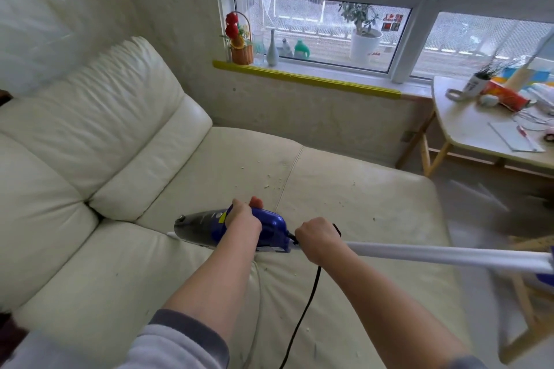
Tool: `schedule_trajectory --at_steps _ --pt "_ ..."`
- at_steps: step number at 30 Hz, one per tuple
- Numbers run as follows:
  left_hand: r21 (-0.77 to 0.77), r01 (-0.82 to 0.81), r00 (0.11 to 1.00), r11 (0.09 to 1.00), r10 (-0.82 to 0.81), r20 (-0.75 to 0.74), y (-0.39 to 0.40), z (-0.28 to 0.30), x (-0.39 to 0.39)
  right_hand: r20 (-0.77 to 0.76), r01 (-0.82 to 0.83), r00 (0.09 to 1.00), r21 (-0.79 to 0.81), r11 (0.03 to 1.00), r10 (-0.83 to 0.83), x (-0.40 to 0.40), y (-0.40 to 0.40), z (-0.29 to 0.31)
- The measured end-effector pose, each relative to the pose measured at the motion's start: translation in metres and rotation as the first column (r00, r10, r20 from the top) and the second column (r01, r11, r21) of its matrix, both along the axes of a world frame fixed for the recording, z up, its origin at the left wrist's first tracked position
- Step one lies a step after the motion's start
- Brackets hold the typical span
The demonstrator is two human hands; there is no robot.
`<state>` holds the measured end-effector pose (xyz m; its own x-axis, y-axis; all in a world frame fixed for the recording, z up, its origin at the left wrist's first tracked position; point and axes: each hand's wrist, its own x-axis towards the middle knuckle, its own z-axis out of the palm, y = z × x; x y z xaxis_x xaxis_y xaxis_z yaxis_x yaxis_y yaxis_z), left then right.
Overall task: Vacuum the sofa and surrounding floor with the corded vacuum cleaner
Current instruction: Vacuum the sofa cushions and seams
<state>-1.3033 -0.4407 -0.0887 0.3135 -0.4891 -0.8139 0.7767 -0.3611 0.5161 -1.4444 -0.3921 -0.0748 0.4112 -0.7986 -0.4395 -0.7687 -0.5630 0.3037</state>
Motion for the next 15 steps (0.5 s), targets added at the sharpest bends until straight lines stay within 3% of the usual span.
schedule_trajectory --at_steps 7,15 --pt "0.012 0.106 0.991 0.994 -0.107 0.083 -0.015 0.004 -0.001 -0.043 0.063 0.997 -0.023 0.998 -0.064 0.000 -0.010 0.007" --pt "0.135 0.220 0.949 0.966 -0.244 0.202 -0.010 0.004 0.001 -0.095 0.116 0.989 -0.010 0.993 -0.117 0.007 -0.003 0.007"
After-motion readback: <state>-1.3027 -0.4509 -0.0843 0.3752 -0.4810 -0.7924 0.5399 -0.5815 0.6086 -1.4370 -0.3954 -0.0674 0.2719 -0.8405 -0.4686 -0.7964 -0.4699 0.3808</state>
